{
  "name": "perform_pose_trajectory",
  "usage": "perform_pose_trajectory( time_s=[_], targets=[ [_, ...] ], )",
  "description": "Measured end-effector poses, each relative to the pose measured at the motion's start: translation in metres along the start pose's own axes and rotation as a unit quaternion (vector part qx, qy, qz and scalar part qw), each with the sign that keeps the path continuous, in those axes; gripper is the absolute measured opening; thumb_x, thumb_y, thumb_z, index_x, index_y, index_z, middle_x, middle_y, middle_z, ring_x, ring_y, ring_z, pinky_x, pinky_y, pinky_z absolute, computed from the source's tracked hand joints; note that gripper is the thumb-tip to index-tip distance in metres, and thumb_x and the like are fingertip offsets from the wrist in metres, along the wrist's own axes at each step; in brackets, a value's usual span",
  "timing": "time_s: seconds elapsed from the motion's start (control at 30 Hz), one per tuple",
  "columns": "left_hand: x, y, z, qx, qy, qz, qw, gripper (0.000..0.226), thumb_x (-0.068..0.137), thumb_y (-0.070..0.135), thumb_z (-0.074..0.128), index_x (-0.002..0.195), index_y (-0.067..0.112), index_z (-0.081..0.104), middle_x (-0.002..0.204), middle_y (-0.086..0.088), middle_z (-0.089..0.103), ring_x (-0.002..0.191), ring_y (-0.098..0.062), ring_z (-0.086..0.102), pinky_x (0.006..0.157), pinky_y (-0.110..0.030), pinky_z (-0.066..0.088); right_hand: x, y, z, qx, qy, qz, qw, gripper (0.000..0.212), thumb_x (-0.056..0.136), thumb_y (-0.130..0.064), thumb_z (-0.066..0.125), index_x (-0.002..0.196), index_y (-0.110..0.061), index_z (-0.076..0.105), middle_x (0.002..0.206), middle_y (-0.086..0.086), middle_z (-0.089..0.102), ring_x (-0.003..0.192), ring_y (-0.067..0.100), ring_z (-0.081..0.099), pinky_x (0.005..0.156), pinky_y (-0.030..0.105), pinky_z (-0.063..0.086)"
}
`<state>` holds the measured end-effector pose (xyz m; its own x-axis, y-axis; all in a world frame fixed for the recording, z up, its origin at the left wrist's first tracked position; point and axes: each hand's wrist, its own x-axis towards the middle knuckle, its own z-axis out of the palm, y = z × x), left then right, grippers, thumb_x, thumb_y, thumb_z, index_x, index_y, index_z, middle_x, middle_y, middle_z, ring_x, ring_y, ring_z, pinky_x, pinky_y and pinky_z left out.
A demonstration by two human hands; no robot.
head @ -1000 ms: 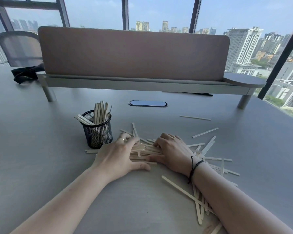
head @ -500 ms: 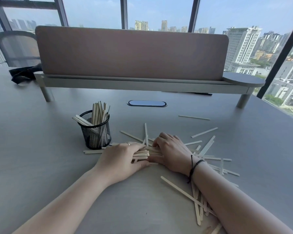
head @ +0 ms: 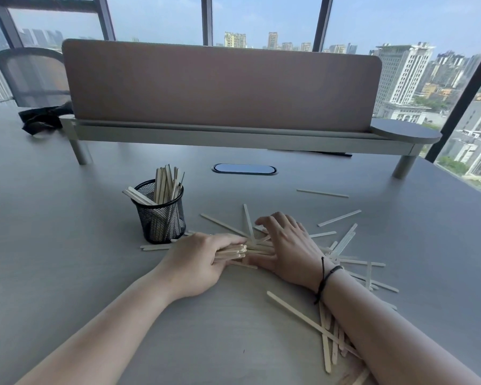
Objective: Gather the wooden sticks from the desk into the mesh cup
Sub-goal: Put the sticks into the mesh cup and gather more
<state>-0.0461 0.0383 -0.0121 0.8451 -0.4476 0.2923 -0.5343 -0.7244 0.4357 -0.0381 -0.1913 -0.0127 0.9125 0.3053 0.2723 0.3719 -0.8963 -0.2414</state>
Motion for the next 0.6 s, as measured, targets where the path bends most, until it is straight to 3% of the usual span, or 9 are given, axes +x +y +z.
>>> perform_pose_trajectory(
  time_s=[0.13, 0.3, 0.4, 0.5, 0.6],
  targets=[
    [0.001, -0.003, 0.0, 0.005, 0.023, -0.01, 1.0, 0.048, 0.084, 0.044, 0.06, 0.13, 0.055, 0.049, 0.108, 0.02, 0.075, 0.097, -0.004, 0.071, 0.082, -0.03, 0.057, 0.004, -0.003, -0.004, 0.01, -0.058, 0.024, 0.998, 0.096, 0.063, -0.094, 0.041, 0.143, -0.041, 0.038, 0.143, -0.009, 0.045, 0.137, 0.016, 0.034, 0.113, 0.035, 0.023],
    [0.003, -0.008, -0.001, 0.008, 0.051, -0.034, 0.998, 0.049, 0.079, 0.048, 0.075, 0.126, 0.046, 0.061, 0.115, 0.02, 0.07, 0.104, -0.006, 0.067, 0.088, -0.031, 0.055, 0.008, -0.007, -0.002, -0.005, -0.102, -0.01, 0.995, 0.096, 0.064, -0.097, 0.029, 0.144, -0.046, 0.04, 0.153, -0.02, 0.039, 0.144, 0.01, 0.025, 0.118, 0.039, 0.016],
    [0.004, -0.009, -0.002, 0.003, 0.062, -0.038, 0.997, 0.055, 0.072, 0.063, 0.074, 0.123, 0.043, 0.064, 0.114, 0.022, 0.066, 0.104, -0.003, 0.065, 0.089, -0.03, 0.054, 0.007, -0.008, -0.004, 0.013, -0.078, -0.008, 0.997, 0.094, 0.066, -0.092, 0.037, 0.14, -0.037, 0.052, 0.147, -0.021, 0.048, 0.14, 0.005, 0.033, 0.116, 0.032, 0.02],
    [0.003, -0.009, -0.004, -0.002, 0.044, -0.03, 0.999, 0.075, 0.063, 0.084, 0.061, 0.125, 0.042, 0.062, 0.114, 0.024, 0.063, 0.104, 0.002, 0.063, 0.088, -0.028, 0.053, 0.004, -0.005, -0.008, 0.041, -0.093, -0.006, 0.995, 0.092, 0.064, -0.089, 0.049, 0.135, -0.031, 0.059, 0.141, -0.017, 0.055, 0.132, 0.007, 0.045, 0.113, 0.03, 0.029],
    [0.002, -0.008, -0.004, -0.016, 0.06, -0.024, 0.998, 0.074, 0.072, 0.087, 0.051, 0.127, 0.039, 0.062, 0.115, 0.021, 0.064, 0.106, 0.001, 0.062, 0.087, -0.029, 0.054, 0.001, -0.007, -0.013, 0.05, -0.097, -0.006, 0.994, 0.08, 0.068, -0.08, 0.062, 0.131, -0.031, 0.058, 0.13, -0.01, 0.063, 0.122, 0.014, 0.054, 0.105, 0.034, 0.039]
  ],
)
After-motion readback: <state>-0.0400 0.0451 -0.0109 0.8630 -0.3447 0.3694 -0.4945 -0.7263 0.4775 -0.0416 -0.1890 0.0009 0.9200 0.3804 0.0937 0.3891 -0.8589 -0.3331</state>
